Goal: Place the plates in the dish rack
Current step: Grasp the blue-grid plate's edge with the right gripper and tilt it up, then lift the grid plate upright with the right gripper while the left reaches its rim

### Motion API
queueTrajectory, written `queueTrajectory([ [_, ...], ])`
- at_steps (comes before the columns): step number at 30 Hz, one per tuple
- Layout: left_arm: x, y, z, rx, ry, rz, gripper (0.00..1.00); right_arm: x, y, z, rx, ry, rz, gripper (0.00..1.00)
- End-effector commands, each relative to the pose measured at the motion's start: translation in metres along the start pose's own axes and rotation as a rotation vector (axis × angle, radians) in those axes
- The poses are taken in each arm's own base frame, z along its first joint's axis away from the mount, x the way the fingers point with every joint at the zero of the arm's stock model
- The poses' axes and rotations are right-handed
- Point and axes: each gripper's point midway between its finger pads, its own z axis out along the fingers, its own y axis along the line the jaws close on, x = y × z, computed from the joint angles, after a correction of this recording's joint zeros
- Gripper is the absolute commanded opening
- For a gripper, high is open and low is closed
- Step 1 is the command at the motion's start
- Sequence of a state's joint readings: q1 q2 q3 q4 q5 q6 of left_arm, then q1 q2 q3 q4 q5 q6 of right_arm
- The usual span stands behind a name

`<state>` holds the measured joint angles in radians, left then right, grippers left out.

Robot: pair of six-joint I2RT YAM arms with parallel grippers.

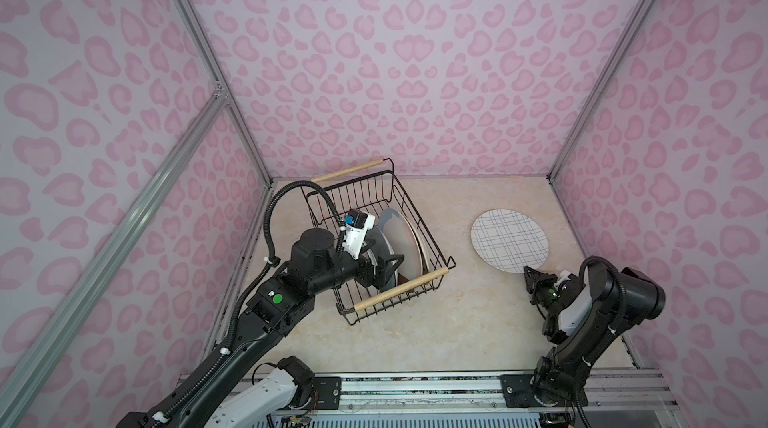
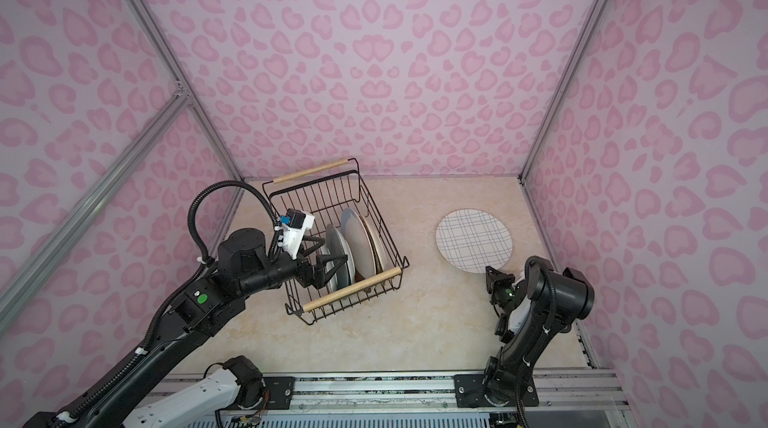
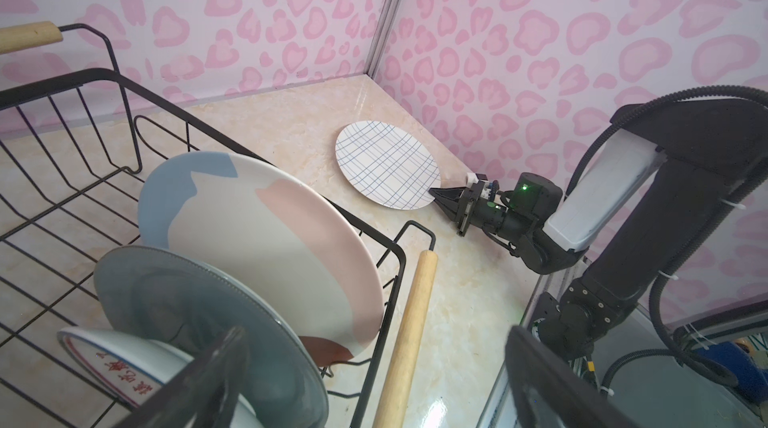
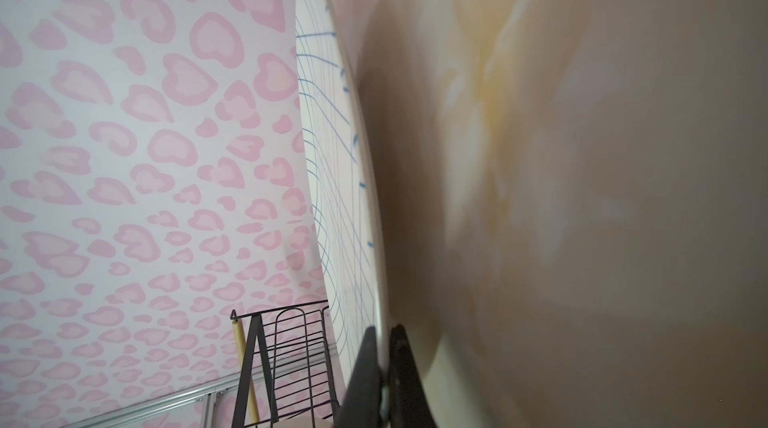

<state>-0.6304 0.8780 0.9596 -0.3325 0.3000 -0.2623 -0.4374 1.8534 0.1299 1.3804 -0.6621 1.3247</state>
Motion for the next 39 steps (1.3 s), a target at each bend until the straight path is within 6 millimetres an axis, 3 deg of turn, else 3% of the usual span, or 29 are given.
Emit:
queueTrajectory([
  [1, -0.015, -0.006, -0.001, 0.030, -0.061, 0.014, 0.98, 0.001, -0.010, 0.003, 0.127, 0.008, -0.040, 0.00],
  [6, -0.014, -0.004, 0.001, 0.022, -0.058, 0.004, 0.98, -0.009, 0.029, -0.002, 0.179, -0.002, -0.167, 0.00],
  [11, -0.020, -0.008, 0.000, 0.044, -0.089, 0.017, 1.00, -0.002, 0.062, -0.008, 0.178, 0.029, -0.227, 0.00],
  [15, -0.026, -0.023, 0.002, 0.123, -0.144, 0.057, 0.99, 0.005, 0.088, -0.019, 0.179, 0.052, -0.261, 0.00],
  [20, -0.029, -0.047, 0.013, 0.164, -0.217, 0.200, 1.00, 0.011, 0.135, -0.035, 0.140, 0.081, -0.309, 0.00],
  [28, -0.041, -0.076, 0.042, 0.184, -0.266, 0.426, 0.99, 0.029, 0.218, -0.061, 0.005, 0.141, -0.352, 0.00],
  [34, -0.039, -0.093, 0.079, 0.158, -0.234, 0.728, 0.96, 0.049, 0.252, -0.075, -0.070, 0.187, -0.362, 0.00],
  [39, -0.032, -0.101, 0.115, 0.073, -0.218, 1.039, 0.95, 0.064, 0.266, -0.080, -0.107, 0.231, -0.347, 0.00],
])
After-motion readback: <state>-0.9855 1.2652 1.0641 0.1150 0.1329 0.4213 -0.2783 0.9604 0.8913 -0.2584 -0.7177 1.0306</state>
